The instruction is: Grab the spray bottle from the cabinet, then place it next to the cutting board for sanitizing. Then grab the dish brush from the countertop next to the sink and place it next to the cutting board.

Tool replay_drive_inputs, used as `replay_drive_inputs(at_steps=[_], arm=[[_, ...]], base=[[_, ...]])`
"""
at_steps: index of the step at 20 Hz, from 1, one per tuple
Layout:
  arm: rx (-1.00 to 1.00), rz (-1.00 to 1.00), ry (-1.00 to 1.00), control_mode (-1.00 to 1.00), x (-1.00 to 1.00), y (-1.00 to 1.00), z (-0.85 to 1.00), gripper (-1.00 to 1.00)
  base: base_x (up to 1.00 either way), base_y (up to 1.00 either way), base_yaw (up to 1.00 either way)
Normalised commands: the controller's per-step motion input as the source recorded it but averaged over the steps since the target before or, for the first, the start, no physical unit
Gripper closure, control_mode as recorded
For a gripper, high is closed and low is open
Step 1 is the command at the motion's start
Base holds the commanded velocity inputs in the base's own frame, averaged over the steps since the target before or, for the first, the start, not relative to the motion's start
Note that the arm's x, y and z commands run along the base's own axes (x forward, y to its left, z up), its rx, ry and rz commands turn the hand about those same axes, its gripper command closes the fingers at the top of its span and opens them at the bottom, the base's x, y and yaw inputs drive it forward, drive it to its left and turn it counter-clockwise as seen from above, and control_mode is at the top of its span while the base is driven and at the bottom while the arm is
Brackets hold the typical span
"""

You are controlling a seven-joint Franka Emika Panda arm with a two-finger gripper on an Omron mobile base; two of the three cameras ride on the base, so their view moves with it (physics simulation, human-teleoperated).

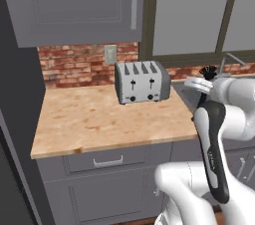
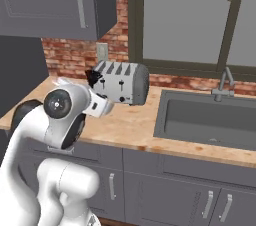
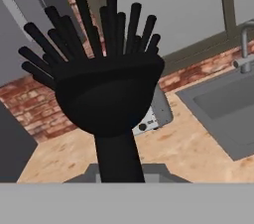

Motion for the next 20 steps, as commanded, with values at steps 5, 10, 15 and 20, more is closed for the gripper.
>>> replay_drive_inputs(at_steps=[5,10,15,20], arm=[[0.04,0.0,-0.14,-1.0,-0.42,0.0,0.49,1.0],[0.01,0.0,-0.19,-1.0,-0.66,0.0,0.19,1.0],[0.0,0.0,-0.15,-1.0,-0.77,0.0,0.12,1.0],[0.01,0.0,-0.01,1.0,-0.13,0.01,0.03,1.0]], base=[[0.0,0.0,0.0],[0.0,0.0,0.0],[0.0,0.0,0.0],[-0.59,0.18,0.0]])
